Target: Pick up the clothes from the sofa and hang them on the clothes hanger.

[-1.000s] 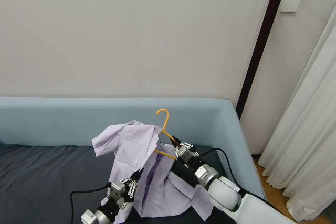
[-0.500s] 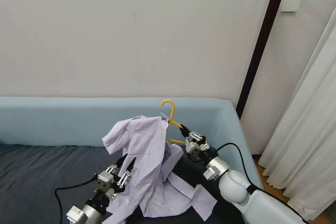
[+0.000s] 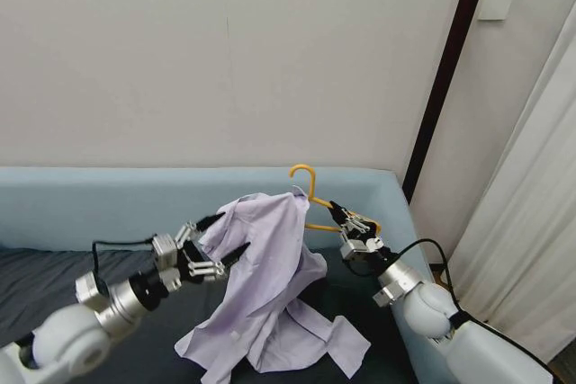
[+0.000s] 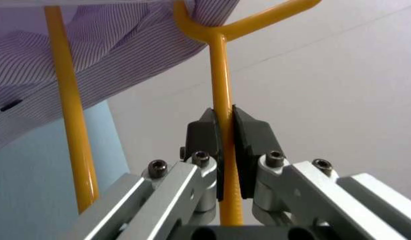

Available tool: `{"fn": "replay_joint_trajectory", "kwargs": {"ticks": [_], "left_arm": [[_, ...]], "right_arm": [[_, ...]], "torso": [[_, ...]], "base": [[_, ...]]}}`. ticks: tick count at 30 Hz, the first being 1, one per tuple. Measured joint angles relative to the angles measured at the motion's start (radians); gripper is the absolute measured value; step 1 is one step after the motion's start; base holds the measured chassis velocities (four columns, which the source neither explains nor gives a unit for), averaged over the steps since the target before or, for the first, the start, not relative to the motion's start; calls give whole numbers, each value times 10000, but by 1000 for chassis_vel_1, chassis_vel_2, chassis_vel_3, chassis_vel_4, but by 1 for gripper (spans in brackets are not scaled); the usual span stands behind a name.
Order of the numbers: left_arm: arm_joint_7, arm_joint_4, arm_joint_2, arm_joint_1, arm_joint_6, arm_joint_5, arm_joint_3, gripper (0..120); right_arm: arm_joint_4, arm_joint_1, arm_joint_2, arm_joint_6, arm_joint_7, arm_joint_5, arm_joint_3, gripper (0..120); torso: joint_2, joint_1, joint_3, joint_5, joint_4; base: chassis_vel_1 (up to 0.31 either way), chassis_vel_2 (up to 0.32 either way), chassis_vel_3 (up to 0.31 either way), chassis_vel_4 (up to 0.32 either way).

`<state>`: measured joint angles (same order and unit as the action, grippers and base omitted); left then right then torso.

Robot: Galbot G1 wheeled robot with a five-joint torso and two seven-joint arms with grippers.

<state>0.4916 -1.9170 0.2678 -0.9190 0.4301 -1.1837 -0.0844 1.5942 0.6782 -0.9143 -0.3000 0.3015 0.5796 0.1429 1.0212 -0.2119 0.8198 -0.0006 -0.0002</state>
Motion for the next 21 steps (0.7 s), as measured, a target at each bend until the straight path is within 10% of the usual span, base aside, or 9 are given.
{"fn": "replay_joint_trajectory", "kwargs": {"ticks": [12,16,21], "left_arm": [[2593,1793,208,4253,-1954,-1268,2710,100],[3639,2802,1111,7604,-2945,-1388,5720,100],[3930,3636,1703,9136,-3242,-1221,7316,100]], "right_arm": [[244,310,149,-67,-41,209,-174,4],[514,505,342,-69,-62,232,-270,4],[661,596,518,-69,-60,201,-369,4]], "torso": [[0,1,-1,6,-7],[0,1,-1,14,-15],[0,1,-1,5,-11]], "base": [[0,0,0,0],[0,0,0,0],[0,0,0,0]]}}
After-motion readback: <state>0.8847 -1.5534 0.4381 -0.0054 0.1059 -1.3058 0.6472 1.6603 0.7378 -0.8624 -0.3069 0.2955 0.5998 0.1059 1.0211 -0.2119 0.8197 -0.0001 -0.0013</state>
